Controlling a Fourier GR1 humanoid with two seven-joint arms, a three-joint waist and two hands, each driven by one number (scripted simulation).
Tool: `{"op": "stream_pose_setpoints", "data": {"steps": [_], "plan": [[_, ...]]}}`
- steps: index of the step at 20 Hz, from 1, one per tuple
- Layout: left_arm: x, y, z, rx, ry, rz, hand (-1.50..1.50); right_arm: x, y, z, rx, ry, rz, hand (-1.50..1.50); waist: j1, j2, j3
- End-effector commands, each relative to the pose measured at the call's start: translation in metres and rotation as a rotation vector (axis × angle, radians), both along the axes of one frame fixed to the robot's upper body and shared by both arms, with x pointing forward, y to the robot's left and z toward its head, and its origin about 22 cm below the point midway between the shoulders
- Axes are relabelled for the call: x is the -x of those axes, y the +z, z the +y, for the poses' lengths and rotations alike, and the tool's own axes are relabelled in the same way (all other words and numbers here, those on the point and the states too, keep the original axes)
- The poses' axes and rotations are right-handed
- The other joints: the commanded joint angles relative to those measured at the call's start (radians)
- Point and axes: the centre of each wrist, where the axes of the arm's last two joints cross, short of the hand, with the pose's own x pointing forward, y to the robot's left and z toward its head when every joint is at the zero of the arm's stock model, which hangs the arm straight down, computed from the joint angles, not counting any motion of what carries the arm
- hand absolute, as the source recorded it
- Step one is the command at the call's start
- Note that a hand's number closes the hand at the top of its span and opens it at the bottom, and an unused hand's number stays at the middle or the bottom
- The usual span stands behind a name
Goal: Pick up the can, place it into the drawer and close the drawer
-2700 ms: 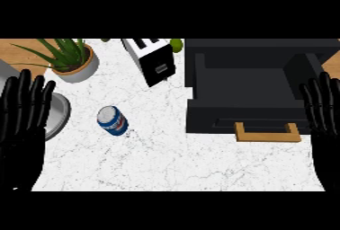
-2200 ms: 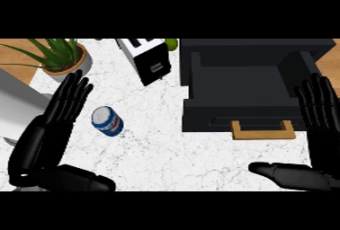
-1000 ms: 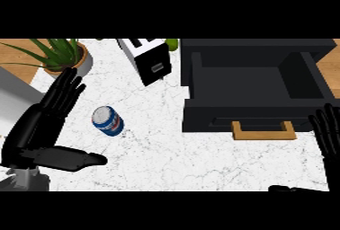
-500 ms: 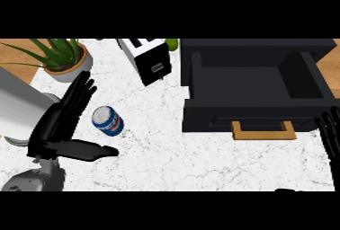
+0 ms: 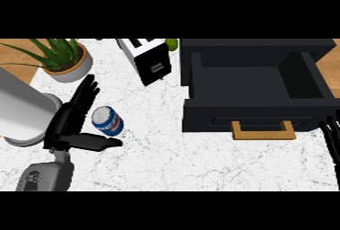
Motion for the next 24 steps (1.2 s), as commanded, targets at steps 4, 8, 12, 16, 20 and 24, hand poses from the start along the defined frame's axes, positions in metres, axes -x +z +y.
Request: {"op": "stream_pose_setpoints", "data": {"steps": [4, 8, 12, 16, 20, 24], "plan": [[0.0, -0.025, 0.003, -0.013, 0.017, 0.016, -1.5, 0.0, -0.006, -0.013, 0.008, -0.015, 0.004, -1.5, 0.001, 0.0, 0.0], [0.005, -0.045, 0.01, -0.031, 0.029, 0.0, -1.5, -0.012, -0.003, -0.002, -0.002, -0.001, 0.0, -1.5, 0.003, 0.0, 0.0], [-0.006, -0.059, 0.027, -0.037, 0.036, 0.012, -1.5, -0.013, 0.015, 0.007, -0.009, -0.002, -0.004, -1.5, 0.001, 0.0, 0.0], [0.007, -0.075, 0.058, -0.03, 0.038, 0.037, -1.5, -0.01, -0.034, 0.017, 0.015, 0.019, -0.005, -1.5, 0.001, 0.001, 0.0], [0.018, -0.101, 0.061, -0.046, 0.051, 0.037, -1.5, -0.004, 0.004, -0.003, 0.001, 0.015, 0.003, -1.5, 0.0, 0.0, 0.0], [0.021, -0.092, 0.072, -0.027, 0.043, 0.06, -1.5, 0.006, -0.002, 0.013, -0.002, -0.015, -0.017, -1.5, 0.001, -0.001, 0.0]]}}
